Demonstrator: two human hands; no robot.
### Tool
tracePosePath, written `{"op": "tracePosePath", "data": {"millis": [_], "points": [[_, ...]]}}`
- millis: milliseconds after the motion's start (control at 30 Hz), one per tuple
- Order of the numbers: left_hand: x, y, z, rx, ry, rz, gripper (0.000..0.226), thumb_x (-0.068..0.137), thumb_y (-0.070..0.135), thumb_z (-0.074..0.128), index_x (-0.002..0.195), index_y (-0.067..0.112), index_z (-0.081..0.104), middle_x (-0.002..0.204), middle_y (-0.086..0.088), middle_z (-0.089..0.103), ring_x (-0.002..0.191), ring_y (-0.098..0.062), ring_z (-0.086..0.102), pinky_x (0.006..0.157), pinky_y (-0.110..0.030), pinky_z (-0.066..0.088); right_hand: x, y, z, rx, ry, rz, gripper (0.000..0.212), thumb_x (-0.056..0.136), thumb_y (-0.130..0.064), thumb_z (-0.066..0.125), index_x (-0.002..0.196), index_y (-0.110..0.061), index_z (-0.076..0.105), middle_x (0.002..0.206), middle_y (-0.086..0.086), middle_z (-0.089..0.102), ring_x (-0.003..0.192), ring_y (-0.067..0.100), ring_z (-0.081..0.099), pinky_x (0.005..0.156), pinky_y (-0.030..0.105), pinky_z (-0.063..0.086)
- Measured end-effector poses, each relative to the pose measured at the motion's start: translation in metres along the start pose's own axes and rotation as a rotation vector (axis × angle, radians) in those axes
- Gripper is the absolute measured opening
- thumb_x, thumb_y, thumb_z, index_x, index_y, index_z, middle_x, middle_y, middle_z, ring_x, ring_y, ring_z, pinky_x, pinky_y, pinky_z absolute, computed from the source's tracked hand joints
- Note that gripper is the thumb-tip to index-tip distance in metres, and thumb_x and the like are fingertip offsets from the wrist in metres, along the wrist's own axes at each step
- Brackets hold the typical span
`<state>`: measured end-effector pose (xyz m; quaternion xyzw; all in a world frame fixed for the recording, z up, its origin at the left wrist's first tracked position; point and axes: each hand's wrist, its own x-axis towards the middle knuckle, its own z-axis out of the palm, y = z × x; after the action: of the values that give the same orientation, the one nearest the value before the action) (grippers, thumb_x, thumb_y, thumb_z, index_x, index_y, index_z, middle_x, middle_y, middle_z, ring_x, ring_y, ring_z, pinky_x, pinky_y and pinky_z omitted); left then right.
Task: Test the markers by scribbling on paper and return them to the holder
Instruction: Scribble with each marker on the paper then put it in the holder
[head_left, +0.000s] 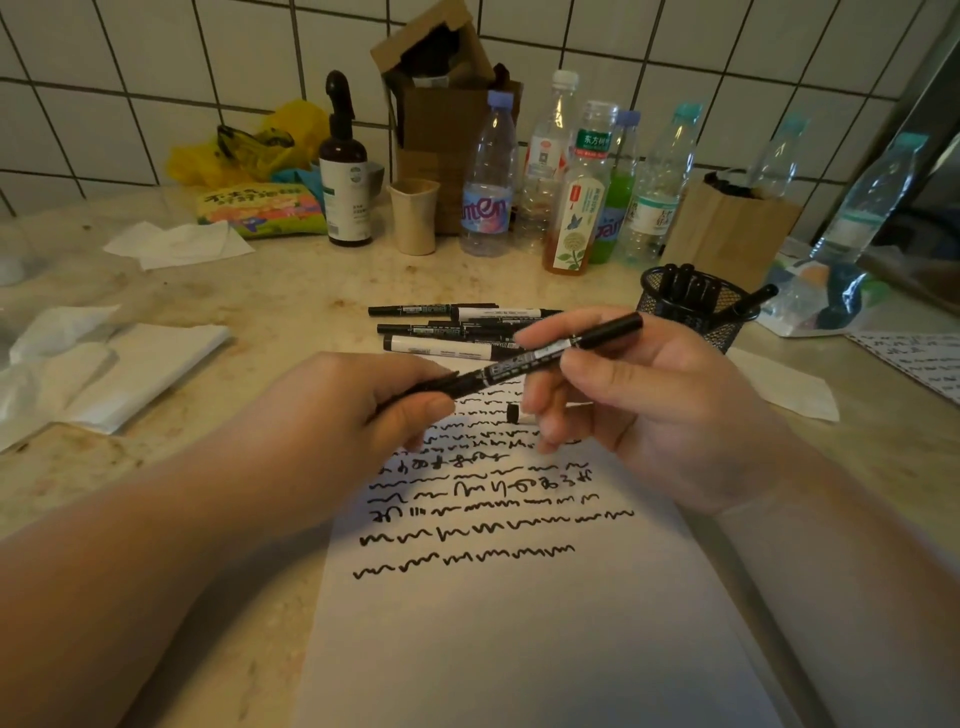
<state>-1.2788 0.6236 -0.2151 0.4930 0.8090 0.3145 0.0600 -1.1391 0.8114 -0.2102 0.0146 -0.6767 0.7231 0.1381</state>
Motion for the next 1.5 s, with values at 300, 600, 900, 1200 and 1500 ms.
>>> {"op": "tracePosePath", "data": {"millis": [300, 600, 900, 1200, 1500], "points": [[-0.002, -0.004, 0.000, 0.049, 0.047, 0.006, 0.038, 0.080, 0.058, 0.045, 0.117, 0.049, 0.053, 0.078, 0.018, 0.061, 0.081, 0.010, 0.053, 0.057, -0.014, 0.042, -0.002, -0.012, -0.025, -0.726, 0.939, -0.699, 0.017, 0.103, -0.022, 0.046, 0.117, -0.025, 0.055, 0.089, -0.009, 0.059, 0.072, 0.015, 0.060, 0.063, 0.036, 0.052], [-0.004, -0.004, 0.000, 0.049, 0.040, 0.011, 0.019, 0.086, 0.047, 0.054, 0.105, 0.051, 0.055, 0.081, 0.024, 0.060, 0.079, 0.012, 0.054, 0.058, -0.006, 0.043, 0.003, -0.015, -0.047, -1.090, 1.170, -0.315, 0.027, 0.095, -0.040, 0.055, 0.117, -0.029, 0.066, 0.112, -0.009, 0.061, 0.109, 0.021, 0.060, 0.093, 0.046, 0.050], [-0.005, -0.005, 0.001, 0.054, 0.025, 0.025, 0.015, 0.088, 0.044, 0.054, 0.102, 0.049, 0.058, 0.091, 0.033, 0.056, 0.080, 0.010, 0.054, 0.068, -0.003, 0.041, -0.002, -0.014, -0.022, -1.166, 0.788, -0.615, 0.019, 0.091, -0.014, 0.067, 0.110, -0.014, 0.065, 0.097, -0.001, 0.060, 0.085, 0.013, 0.056, 0.076, 0.020, 0.046], [-0.004, -0.004, 0.001, 0.091, 0.000, 0.004, 0.012, 0.088, 0.046, 0.054, 0.097, 0.052, 0.060, 0.078, 0.027, 0.063, 0.081, 0.016, 0.054, 0.054, -0.009, 0.039, 0.005, 0.007, -0.007, -1.419, 0.164, 0.218, 0.027, 0.090, -0.031, 0.071, 0.116, -0.036, 0.067, 0.103, -0.021, 0.055, 0.099, 0.002, 0.048, 0.083, 0.023, 0.040], [-0.006, 0.001, 0.000, 0.020, -0.024, 0.049, 0.039, 0.075, 0.062, 0.051, 0.110, 0.049, 0.064, 0.085, 0.029, 0.065, 0.087, 0.017, 0.054, 0.062, -0.008, 0.042, 0.001, -0.005, 0.001, -0.434, 0.251, -0.008, 0.016, 0.084, -0.028, 0.067, 0.097, -0.020, 0.069, 0.076, -0.006, 0.066, 0.070, 0.011, 0.063, 0.069, 0.029, 0.057]]}}
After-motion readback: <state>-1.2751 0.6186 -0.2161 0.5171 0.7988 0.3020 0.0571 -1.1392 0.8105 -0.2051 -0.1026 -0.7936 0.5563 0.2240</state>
